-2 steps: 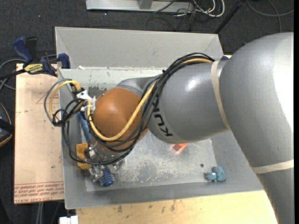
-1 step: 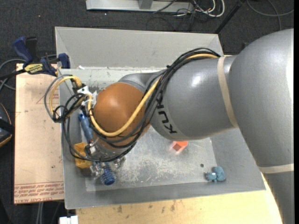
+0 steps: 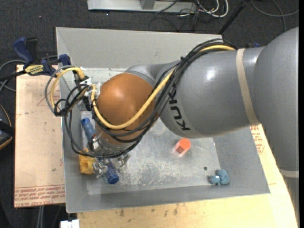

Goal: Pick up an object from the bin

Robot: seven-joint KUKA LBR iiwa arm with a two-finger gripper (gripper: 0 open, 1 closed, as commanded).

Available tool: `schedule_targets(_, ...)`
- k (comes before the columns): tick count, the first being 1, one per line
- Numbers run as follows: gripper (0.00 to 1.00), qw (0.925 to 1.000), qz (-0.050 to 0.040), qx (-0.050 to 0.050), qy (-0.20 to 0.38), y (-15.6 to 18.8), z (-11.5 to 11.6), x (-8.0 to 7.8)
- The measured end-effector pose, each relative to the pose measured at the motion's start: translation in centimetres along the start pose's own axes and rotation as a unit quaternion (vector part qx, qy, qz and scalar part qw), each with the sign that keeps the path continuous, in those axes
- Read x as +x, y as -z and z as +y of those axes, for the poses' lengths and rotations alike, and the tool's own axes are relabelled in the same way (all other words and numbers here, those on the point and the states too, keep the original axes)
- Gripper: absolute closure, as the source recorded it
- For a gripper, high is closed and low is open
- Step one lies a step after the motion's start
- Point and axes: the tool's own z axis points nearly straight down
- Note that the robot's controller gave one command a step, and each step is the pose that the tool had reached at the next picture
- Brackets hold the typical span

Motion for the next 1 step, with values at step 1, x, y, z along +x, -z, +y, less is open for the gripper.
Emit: schedule_targets(1,1.00,1.0000,0.0002,-0.002,-0.002,1.34,0.00,-0.10)
